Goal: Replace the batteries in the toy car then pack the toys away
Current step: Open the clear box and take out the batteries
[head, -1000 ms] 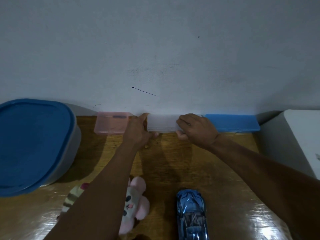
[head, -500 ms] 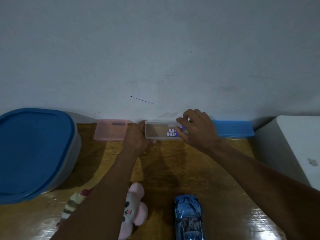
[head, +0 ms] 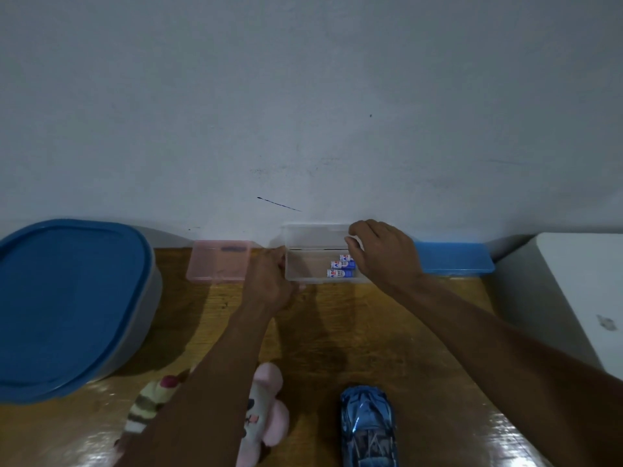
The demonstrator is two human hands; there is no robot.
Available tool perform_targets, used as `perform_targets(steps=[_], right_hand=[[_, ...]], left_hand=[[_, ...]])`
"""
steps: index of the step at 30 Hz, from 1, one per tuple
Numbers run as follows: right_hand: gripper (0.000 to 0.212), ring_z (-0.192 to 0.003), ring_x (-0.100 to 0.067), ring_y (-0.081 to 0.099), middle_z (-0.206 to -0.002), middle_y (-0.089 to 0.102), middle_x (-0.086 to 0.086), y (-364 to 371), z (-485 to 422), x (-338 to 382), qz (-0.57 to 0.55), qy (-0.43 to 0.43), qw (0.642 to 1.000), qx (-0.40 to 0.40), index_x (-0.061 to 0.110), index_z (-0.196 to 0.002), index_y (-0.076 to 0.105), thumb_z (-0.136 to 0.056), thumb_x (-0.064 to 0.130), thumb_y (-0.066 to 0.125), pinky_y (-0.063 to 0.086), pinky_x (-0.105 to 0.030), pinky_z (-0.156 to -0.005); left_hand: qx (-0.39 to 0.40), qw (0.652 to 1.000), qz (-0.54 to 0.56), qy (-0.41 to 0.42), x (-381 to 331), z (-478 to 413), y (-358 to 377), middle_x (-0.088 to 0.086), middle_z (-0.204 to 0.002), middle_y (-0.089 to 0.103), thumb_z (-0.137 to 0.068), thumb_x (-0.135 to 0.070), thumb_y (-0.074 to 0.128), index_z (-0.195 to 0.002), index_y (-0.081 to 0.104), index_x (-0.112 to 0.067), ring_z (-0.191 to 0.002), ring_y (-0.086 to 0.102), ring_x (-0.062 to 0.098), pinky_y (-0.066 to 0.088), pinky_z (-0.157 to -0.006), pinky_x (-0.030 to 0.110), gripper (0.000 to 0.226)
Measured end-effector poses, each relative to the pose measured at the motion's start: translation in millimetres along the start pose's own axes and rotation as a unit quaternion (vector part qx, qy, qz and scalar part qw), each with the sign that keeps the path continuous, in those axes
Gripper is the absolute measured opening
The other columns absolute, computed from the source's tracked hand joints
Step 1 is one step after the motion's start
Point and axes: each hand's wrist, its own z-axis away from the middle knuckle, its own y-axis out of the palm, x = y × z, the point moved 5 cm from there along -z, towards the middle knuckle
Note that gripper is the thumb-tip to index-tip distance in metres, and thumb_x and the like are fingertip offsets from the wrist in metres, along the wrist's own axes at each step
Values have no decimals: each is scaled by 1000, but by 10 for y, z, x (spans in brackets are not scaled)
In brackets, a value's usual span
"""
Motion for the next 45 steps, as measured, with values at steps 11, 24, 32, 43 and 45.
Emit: perform_targets(steps=[11, 24, 32, 43, 45], right_hand=[[19, -76, -25, 67, -91, 69, -10, 10, 72, 29, -25, 8, 998, 57, 8, -95, 67, -79, 14, 75, 55, -33, -64], [30, -99, -21, 60, -111, 67, -8, 264, 84, 64, -74, 79, 949, 295, 12, -112, 68, -90, 33, 63, 51, -38, -86], [28, -100, -27, 61, -112, 66, -13, 305, 11, 52, -73, 85, 932, 345, 11, -112, 69, -89, 25, 65, 51, -38, -85], [42, -118, -27, 48, -134, 48, -8, 331, 175, 165, -86, 10, 897, 434, 25, -143, 42, -101, 33, 39, 41, -40, -98], [46, -122, -27, 42, -138, 42, -6, 365, 192, 162, -85, 29, 889, 450, 28, -145, 36, -100, 41, 38, 37, -41, -101]], left_hand=[[-1, 1000, 4, -2, 47, -10, 22, 2, -99, 69, -59, -8, 89, -104, 68, -11, -85, 56, 11, 42, -65, 14, 50], [-14, 1000, -8, 7, 69, -16, 15, -4, -90, 61, -57, -11, 90, -101, 69, -11, -83, 52, 11, 37, -57, 11, 48], [-10, 1000, 2, 1, 63, -2, 20, 0, -93, 64, -62, -13, 88, -108, 68, -13, -85, 52, 14, 36, -57, 11, 51], [-6, 1000, -8, -6, 10, 9, -10, -5, -88, 61, -62, -13, 88, -103, 68, -11, -86, 56, 15, 36, -55, 13, 45], [-8, 1000, -10, -6, 15, 8, -9, -1, -90, 66, -62, -14, 88, -103, 69, -11, -86, 59, 17, 38, -56, 15, 45]])
